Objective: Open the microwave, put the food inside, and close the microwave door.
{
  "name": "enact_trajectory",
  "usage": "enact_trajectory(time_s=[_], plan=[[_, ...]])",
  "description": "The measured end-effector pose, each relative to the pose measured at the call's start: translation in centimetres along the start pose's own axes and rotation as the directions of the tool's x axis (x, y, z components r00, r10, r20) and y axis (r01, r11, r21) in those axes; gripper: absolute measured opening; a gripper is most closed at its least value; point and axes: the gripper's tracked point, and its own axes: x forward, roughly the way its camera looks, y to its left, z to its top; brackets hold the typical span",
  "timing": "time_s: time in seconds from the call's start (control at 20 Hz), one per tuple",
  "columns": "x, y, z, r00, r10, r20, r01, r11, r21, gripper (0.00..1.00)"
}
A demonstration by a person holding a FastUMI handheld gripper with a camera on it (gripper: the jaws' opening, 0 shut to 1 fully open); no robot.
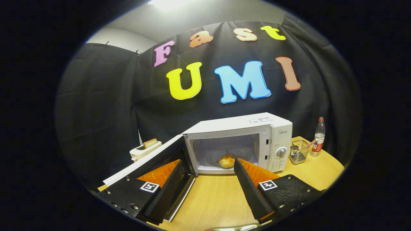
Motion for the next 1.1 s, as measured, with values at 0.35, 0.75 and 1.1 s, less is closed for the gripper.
enact_trajectory(time_s=[0.35, 0.75, 1.1], plan=[[-5.5, 4.4, -0.1, 0.997, 0.071, 0.014, -0.071, 0.996, -0.054, 0.97], [-7.6, 11.6, 0.3, 0.979, 0.203, 0.019, -0.201, 0.976, -0.08, 0.97], [-8.4, 18.6, -0.1, 0.941, 0.339, 0.008, -0.336, 0.936, -0.11, 0.97]])
